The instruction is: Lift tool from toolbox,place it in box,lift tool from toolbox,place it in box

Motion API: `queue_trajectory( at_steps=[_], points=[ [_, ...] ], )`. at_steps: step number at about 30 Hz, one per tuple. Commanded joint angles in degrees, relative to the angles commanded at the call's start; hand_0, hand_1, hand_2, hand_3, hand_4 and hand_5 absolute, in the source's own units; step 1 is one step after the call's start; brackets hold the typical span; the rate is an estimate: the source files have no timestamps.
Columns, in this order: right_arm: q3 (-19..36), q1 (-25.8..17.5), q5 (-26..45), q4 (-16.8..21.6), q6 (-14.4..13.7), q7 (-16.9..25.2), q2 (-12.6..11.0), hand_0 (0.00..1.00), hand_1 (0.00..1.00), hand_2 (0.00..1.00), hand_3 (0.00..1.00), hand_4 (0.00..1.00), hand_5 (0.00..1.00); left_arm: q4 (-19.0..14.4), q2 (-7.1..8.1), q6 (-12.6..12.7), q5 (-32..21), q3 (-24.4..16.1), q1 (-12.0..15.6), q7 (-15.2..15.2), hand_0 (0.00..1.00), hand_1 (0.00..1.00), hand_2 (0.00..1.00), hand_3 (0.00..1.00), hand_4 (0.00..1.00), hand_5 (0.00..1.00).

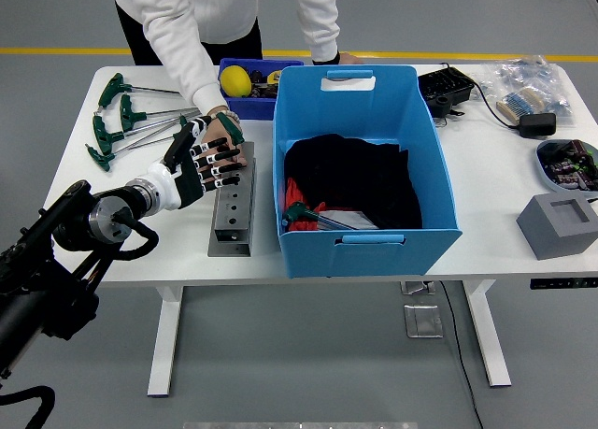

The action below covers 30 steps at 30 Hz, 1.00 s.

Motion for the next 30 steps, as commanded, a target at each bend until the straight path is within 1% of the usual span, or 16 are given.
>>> queue_trajectory(
  at_steps=[15,23,30],
  points=[
    [-0.95,0.35,0.59,0.0,0.06,0.11,-0.19,0.66,0.648,0.715,0.564,0.827,0.669,5.02,-1.04,-1.81,-2.05,1.64,-3.58,-1.19,0.375,0.549,0.67,0.904,0.735,0.884],
    [-1.35,0.57,1.01,0.0,0.03,0.23,-0.28,0.662,0.649,0.715,0.564,0.828,0.67,7.12,-1.42,-1.94,-2.34,2.37,-4.47,-1.64,0.377,0.551,0.667,0.909,0.735,0.885],
    [-1.58,0.88,0.97,0.0,0.03,0.21,-0.38,0.661,0.649,0.716,0.564,0.828,0.671,8.64,-2.41,-2.42,-3.28,2.93,-5.24,-2.06,0.377,0.553,0.667,0.911,0.742,0.89]
  ],
)
